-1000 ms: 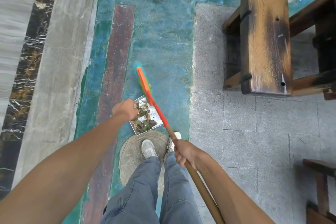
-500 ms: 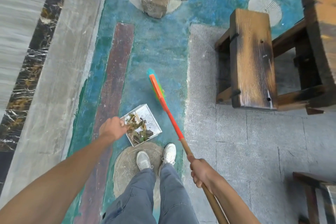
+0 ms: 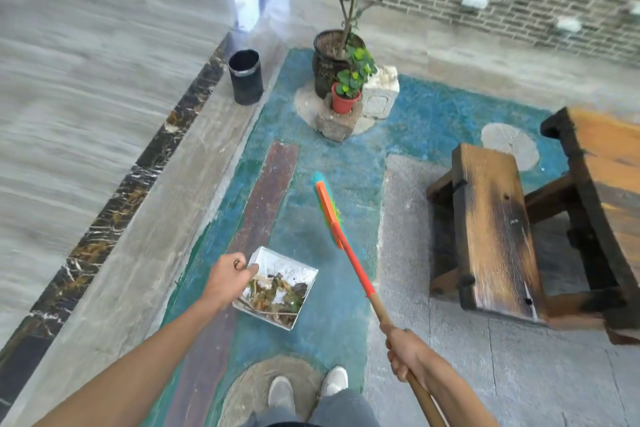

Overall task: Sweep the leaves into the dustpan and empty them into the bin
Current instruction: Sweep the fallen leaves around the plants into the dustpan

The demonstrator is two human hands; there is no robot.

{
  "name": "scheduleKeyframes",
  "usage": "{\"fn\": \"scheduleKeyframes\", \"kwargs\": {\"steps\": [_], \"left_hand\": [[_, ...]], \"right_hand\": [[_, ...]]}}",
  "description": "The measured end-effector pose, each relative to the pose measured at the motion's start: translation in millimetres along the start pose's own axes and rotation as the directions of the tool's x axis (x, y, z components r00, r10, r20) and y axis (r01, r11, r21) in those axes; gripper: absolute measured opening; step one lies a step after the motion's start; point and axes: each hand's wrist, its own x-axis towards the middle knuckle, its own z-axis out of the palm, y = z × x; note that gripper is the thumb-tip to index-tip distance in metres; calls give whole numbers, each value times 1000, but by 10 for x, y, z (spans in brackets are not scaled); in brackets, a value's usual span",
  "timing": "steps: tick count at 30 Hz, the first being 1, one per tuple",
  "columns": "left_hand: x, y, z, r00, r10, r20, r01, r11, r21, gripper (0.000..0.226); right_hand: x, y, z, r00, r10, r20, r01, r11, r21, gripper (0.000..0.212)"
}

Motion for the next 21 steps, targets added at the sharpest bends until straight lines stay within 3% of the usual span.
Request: {"fn": "scheduleKeyframes", "kwargs": {"steps": [6, 12, 16, 18, 21], "left_hand": [[521, 584, -576, 991, 123, 52, -114, 983, -141, 33], [1487, 981, -1006, 997, 64, 36, -56, 980, -189, 17], [2216, 1175, -1271, 999, -48, 7, 48, 964, -262, 21], [2494, 1298, -1435, 997, -66, -34, 52, 948, -315, 15], [2907, 1436, -1728, 989, -108, -100, 60, 916, -396, 24]], "right_hand": [[132, -801, 107, 998, -67, 6, 67, 996, -66, 40], [521, -1940, 114, 990, -124, 61, 129, 988, -83, 35], [914, -2873, 42, 984, -156, 92, 166, 978, -123, 33], [1032, -3296, -12, 979, -159, 124, 175, 976, -127, 33], [1174, -4002, -64, 979, -156, 133, 172, 978, -117, 36]]}}
